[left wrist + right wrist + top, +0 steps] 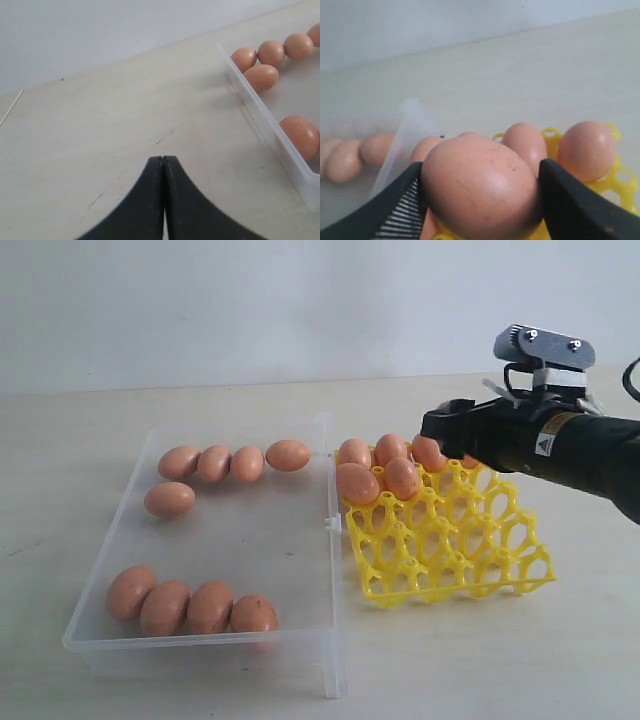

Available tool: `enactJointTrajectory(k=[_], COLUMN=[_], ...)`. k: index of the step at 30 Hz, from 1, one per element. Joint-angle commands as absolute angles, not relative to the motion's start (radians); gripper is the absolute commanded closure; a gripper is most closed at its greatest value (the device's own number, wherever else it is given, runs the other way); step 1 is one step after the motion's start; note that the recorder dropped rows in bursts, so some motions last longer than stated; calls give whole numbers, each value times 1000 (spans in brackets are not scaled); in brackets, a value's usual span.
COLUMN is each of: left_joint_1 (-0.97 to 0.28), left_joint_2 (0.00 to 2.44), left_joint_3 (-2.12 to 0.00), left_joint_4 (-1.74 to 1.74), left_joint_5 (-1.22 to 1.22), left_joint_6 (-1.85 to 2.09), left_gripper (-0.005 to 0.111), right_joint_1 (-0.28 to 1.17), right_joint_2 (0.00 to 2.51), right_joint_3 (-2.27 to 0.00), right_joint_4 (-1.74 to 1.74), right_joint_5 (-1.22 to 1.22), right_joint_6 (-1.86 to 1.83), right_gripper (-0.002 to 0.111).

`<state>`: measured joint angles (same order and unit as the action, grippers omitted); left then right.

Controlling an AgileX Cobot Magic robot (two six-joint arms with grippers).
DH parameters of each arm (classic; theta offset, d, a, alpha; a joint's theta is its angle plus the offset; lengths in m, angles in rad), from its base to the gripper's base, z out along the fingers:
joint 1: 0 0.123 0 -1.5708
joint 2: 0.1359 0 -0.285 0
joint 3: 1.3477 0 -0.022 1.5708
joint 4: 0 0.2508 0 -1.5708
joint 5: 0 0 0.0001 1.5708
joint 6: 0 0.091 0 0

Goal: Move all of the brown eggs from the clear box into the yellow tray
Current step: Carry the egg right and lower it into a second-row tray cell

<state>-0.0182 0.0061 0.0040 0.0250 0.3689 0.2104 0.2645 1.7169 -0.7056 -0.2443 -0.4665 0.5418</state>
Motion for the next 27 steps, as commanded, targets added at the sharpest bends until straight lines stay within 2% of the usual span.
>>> enactJointTrajectory(k=[1,10,21,27], left_joint_1=[-20,-20,-20,-20], left_joint_2=[0,0,0,0], left_joint_3=[0,0,0,0], left_joint_4=[25,25,25,25], left_joint_5=[361,361,361,361], left_joint_6=[205,205,205,205], left_gripper=[107,107,107,107], right_joint_1=[199,108,105,105], right_joint_2=[1745,1885,1999,2005], right_joint_3=[-695,-695,-722,-759], right_joint_4=[-451,-633,-618,-657], right_joint_5=[-639,-792,-871,-871], right_joint_6=[827,1097,1070,1073], right_gripper=[108,108,108,84])
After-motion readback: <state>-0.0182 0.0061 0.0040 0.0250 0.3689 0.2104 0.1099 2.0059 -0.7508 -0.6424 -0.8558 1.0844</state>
